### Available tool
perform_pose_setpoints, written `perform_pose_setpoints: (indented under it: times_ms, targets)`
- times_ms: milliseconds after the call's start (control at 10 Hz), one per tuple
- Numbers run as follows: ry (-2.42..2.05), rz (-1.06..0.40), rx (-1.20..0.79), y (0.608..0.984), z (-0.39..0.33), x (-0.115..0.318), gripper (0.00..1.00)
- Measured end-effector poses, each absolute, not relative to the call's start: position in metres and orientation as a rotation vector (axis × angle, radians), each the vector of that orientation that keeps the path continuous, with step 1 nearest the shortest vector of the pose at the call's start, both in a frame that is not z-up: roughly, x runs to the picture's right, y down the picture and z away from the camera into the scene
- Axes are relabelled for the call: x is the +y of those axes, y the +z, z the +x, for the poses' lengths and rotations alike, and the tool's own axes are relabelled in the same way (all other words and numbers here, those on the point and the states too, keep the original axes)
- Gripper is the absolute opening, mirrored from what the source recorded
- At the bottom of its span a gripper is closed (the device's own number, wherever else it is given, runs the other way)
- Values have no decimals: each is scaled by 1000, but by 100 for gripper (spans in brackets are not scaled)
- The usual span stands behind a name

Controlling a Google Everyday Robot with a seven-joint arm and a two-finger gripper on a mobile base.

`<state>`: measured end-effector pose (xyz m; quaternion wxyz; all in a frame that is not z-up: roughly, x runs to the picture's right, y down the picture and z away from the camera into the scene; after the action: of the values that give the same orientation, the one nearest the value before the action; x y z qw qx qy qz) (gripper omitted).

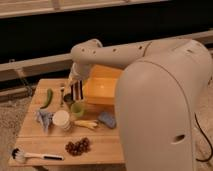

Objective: Place sponge in metal cup

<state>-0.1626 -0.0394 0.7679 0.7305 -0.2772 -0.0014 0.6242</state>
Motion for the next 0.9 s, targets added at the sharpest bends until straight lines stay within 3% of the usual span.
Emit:
perform_pose_setpoints:
  times_ms: [900]
  targets:
    - [1367,-602,-76,772,-182,-48,0]
